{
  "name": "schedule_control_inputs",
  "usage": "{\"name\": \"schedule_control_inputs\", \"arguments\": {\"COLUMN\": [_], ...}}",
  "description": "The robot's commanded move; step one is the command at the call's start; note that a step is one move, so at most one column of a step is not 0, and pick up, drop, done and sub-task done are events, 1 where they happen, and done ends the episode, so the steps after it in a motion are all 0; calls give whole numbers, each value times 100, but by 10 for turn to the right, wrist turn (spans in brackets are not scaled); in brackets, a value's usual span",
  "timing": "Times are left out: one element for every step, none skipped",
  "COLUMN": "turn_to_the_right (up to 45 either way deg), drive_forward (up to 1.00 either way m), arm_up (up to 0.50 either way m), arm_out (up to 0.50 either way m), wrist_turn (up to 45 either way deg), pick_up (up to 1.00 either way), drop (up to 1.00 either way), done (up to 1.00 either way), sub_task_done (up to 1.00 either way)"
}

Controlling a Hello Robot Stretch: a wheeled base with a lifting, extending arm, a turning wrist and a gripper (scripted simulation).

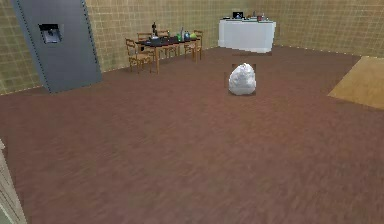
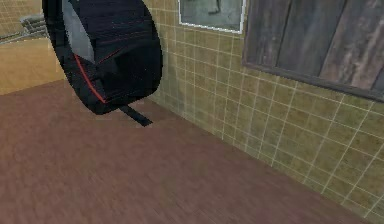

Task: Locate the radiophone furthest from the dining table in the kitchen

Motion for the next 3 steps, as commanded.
{"name": "schedule_control_inputs", "arguments": {"turn_to_the_right": [-150, 0, 30], "drive_forward": [0, 15, 0], "arm_up": [0, 0, 0], "arm_out": [0, 0, 0], "wrist_turn": [0, 0, 0], "pick_up": [0, 0, 0], "drop": [0, 0, 0], "done": [0, 0, 0], "sub_task_done": [0, 0, 0]}}
